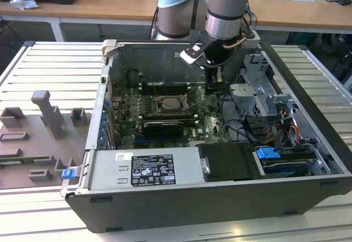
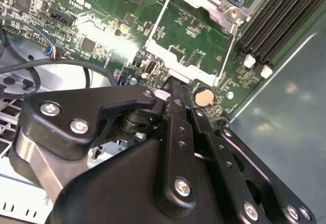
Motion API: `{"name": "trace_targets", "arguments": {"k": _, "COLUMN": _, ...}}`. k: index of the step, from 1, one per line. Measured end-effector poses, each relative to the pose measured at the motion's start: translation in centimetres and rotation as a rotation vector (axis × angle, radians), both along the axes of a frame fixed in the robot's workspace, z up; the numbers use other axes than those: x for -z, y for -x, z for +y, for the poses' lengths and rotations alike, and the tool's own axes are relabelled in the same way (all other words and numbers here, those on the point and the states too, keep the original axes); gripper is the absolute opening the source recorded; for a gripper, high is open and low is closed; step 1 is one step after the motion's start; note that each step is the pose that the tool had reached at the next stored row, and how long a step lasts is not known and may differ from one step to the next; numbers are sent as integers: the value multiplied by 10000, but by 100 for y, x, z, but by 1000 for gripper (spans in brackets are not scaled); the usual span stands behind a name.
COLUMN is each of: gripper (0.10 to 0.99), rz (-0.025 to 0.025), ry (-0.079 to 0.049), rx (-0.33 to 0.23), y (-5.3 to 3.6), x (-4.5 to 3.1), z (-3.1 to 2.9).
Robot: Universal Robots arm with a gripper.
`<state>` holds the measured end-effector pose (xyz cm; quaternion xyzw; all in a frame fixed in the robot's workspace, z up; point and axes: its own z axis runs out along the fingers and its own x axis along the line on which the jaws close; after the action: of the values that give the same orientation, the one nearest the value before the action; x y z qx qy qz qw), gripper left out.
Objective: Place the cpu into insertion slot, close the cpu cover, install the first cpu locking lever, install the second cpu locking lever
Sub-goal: 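Close the cpu cover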
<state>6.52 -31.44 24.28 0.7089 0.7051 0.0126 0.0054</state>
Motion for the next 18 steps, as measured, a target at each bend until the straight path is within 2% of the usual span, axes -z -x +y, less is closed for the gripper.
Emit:
{"name": "trace_targets", "arguments": {"k": 4, "gripper": 106, "rz": 58, "ry": -3, "rx": -1, "y": 64, "x": 0, "z": 1}}
{"name": "trace_targets", "arguments": {"k": 9, "gripper": 106, "rz": 61, "ry": 1, "rx": 0, "y": 182, "x": 0, "z": 0}}
{"name": "trace_targets", "arguments": {"k": 18, "gripper": 106, "rz": 61, "ry": 7, "rx": -2, "y": 264, "x": 1, "z": 1}}
